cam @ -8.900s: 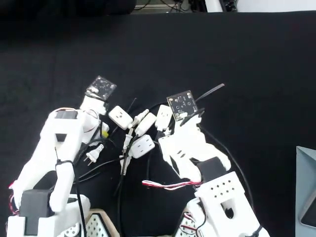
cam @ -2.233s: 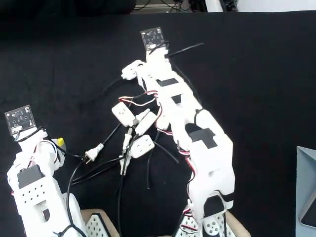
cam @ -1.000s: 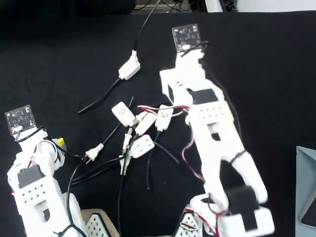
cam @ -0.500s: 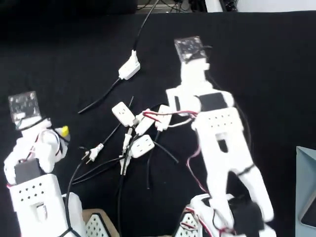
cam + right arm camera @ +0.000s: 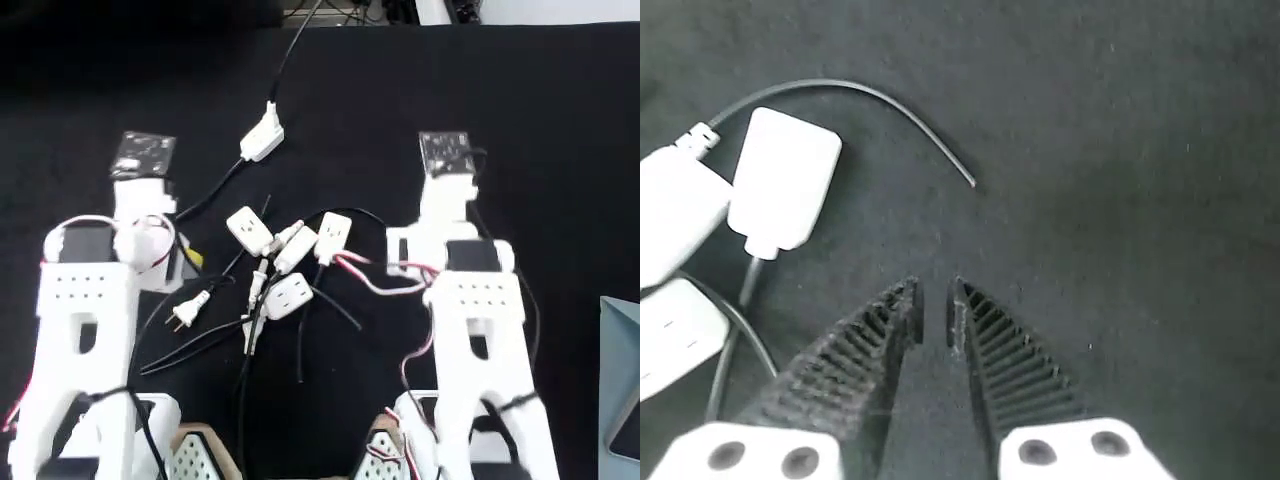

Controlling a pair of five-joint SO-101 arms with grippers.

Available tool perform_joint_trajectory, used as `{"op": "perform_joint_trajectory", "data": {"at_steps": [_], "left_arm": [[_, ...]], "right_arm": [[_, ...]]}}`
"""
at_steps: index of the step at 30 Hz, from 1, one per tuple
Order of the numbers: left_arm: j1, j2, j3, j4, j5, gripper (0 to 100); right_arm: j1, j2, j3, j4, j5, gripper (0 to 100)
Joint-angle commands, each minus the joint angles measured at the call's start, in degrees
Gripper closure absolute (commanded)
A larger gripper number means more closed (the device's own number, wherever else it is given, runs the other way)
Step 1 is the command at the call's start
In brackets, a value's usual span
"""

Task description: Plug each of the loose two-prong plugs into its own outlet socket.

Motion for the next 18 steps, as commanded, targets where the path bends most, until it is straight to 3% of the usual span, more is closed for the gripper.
{"op": "perform_joint_trajectory", "data": {"at_steps": [1,8,18], "left_arm": [[3.65,3.69,-4.79,0.44,-0.88,75],[1.71,5.71,-4.26,0.53,-6.33,75],[-18.33,4.48,-5.23,0.09,-8.26,75]], "right_arm": [[0.88,-5.67,3.91,-2.99,-0.35,94.9],[0.18,-17.10,11.91,-5.71,-0.88,94.9],[-17.58,-21.49,4.00,1.93,-4.57,94.6]]}}
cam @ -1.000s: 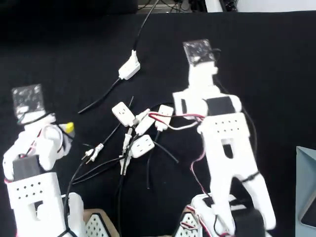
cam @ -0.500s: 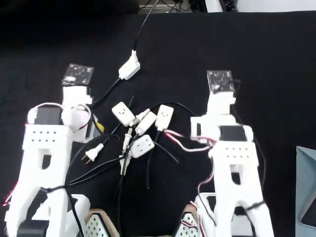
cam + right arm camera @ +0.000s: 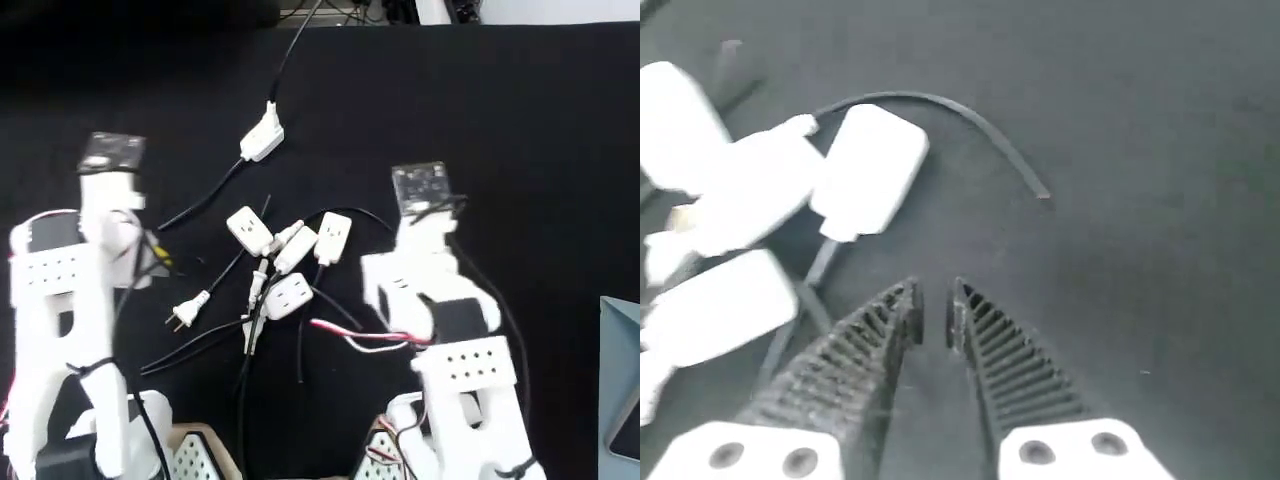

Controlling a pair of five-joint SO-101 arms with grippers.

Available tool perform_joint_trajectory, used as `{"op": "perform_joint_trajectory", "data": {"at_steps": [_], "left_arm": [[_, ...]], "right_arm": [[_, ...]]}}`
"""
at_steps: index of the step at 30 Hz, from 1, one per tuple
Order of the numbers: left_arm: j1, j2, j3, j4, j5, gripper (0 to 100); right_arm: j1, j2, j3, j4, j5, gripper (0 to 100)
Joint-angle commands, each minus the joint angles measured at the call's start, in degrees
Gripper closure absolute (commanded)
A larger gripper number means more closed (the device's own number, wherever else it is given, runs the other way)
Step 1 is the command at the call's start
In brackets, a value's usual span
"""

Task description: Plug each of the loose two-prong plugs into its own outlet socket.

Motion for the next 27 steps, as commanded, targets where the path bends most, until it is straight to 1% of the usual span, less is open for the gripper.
{"op": "perform_joint_trajectory", "data": {"at_steps": [1,4,8,10,13,15,17,21,23,27], "left_arm": [[-8.84,-1.05,-2.68,0.18,-0.44,75],[-12.53,-1.05,-0.75,-0.26,-0.35,75],[-14.37,-1.49,3.82,-4.40,0.09,75],[-14.29,-1.49,5.67,-6.68,2.02,75],[-14.11,-1.49,7.25,-8.79,4.40,75],[-14.11,-1.49,7.25,-8.88,5.01,75],[-14.11,-1.49,7.52,-8.88,5.45,75],[-14.11,-1.49,8.48,-8.88,6.42,75],[-14.11,-1.49,8.75,-8.88,6.33,75],[-14.20,-1.49,8.40,-8.88,6.15,75]], "right_arm": [[-8.79,-1.10,-6.90,2.55,-1.76,94.6],[-16.44,-1.01,-8.75,3.78,-2.02,94.6],[-23.38,0.31,-9.45,3.52,-6.24,94.5],[-24.79,3.47,-10.86,3.52,-8.09,94.5],[-24.70,11.30,-14.37,3.60,-10.46,94.4],[-24.70,16.92,-16.92,3.69,-10.11,94.4],[-24.70,21.76,-19.74,3.60,-6.77,94.4],[-24.62,28.53,-24.31,3.87,5.27,94.4],[-24.62,30.73,-25.54,4.04,9.41,94.4],[-24.62,33.27,-27.03,3.78,10.29,94.4]]}}
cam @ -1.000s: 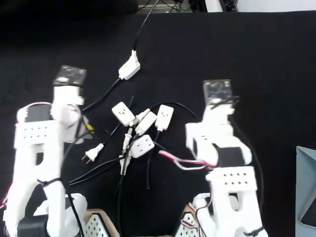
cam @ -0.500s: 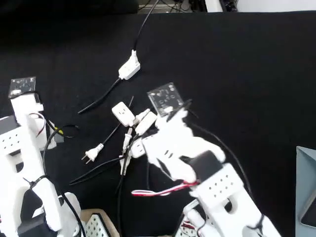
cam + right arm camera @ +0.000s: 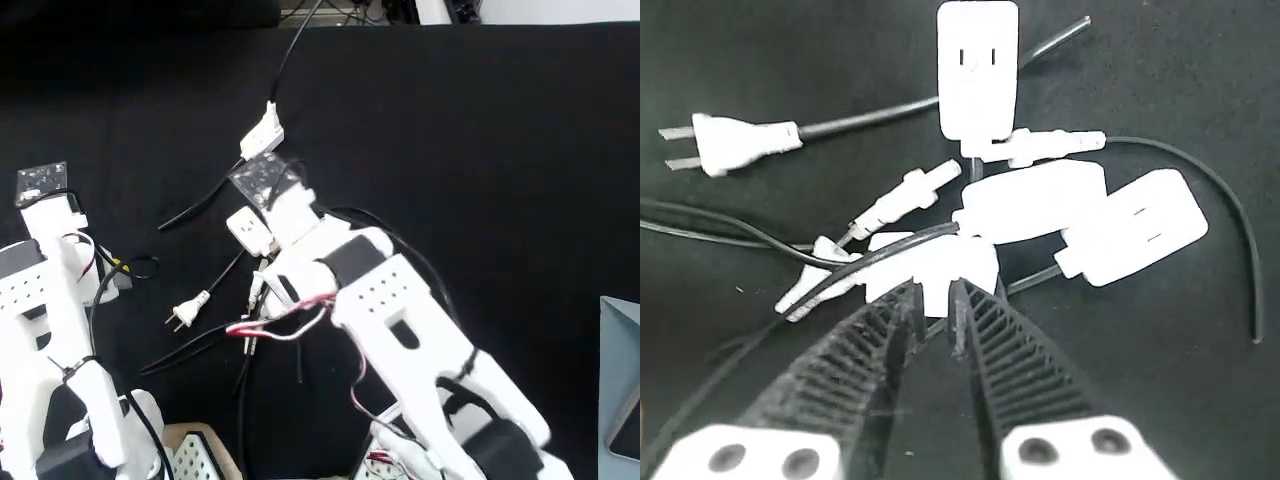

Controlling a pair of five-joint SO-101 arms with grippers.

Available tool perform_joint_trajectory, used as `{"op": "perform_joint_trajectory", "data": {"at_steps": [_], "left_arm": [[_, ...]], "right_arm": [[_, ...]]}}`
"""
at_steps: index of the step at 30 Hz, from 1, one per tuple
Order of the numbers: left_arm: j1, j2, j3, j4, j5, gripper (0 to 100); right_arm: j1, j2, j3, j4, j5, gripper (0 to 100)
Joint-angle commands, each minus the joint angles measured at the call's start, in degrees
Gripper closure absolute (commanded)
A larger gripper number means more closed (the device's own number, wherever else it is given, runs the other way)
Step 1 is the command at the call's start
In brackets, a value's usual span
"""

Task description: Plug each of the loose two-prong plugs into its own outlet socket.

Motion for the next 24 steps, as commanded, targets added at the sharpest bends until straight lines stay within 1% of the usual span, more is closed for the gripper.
{"op": "perform_joint_trajectory", "data": {"at_steps": [1,3,6,11,16,20,24], "left_arm": [[-0.48,-1.32,-0.75,-1.05,0.44,75],[-0.40,-1.32,-0.66,-2.37,0.44,75],[-0.40,-0.79,-0.13,-4.13,0.53,75],[-0.40,-1.23,0.04,-4.22,0.79,75],[-0.40,-1.23,-0.04,-4.22,0.79,75],[-0.40,-1.23,-0.04,-4.22,0.79,75],[-0.40,-1.23,-0.04,-4.22,0.79,75]], "right_arm": [[-0.44,1.36,-4.09,-0.26,1.32,94.4],[0.44,2.24,-4.88,-0.62,0.44,94.4],[1.32,5.14,-5.76,-2.02,-5.54,93.6],[1.23,11.38,-8.40,-1.85,-10.46,84.2],[1.05,16.75,-12.09,-4.04,-10.81,85.8],[-1.32,20.44,-13.85,-5.19,-11.08,85.8],[-3.87,24.57,-16.31,-5.19,-16.18,85.8]]}}
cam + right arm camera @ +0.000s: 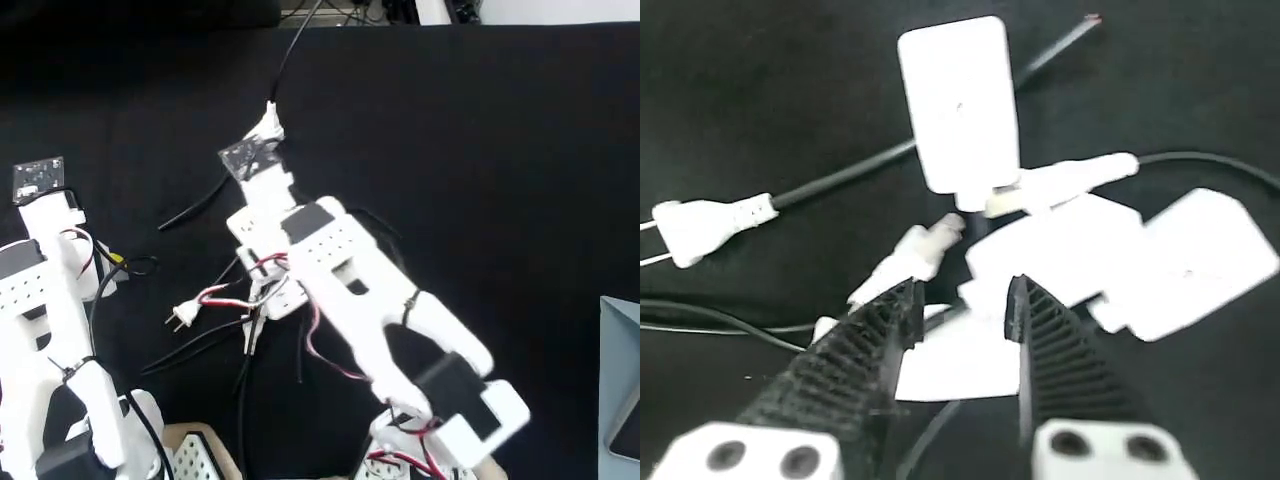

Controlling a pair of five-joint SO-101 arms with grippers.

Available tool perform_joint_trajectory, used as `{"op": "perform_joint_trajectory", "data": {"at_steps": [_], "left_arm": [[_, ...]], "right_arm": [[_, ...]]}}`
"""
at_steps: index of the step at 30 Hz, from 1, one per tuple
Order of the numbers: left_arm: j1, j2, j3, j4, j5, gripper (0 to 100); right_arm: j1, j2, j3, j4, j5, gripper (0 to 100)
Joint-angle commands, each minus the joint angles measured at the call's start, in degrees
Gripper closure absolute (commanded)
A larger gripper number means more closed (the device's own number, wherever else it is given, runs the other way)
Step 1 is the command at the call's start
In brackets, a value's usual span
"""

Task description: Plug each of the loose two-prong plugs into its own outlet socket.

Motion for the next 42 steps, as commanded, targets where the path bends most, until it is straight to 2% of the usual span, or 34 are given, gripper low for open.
{"op": "perform_joint_trajectory", "data": {"at_steps": [1,8,18,30,32,34,35,42], "left_arm": [[-0.31,-1.23,-0.22,-0.88,0.79,75],[-0.31,-1.23,-0.13,-0.88,0.79,75],[-0.40,-1.14,-0.13,-0.88,0.79,75],[-0.40,-0.79,-0.04,-0.79,0.79,75],[-0.40,-0.79,-0.04,-0.70,0.79,75],[-0.40,-0.79,-0.04,-0.70,0.79,75],[-0.40,-0.79,-0.04,-0.70,0.79,75],[-0.40,-0.79,-0.04,-0.79,0.79,75]], "right_arm": [[-2.02,2.68,-4.53,-0.88,-3.87,85.8],[-2.29,11.38,-9.63,-0.44,-8.79,85.8],[-4.84,13.05,-8.22,-0.35,-14.59,85.8],[-4.13,20.35,-8.92,-1.85,-14.51,85.8],[-4.13,21.58,-10.77,-0.62,-14.51,89.5],[-4.13,21.41,-12.62,0.35,-14.33,97.9],[-4.13,20.88,-13.49,1.14,-14.24,98.9],[-3.96,9.19,-18.33,8.18,-14.07,98.7]]}}
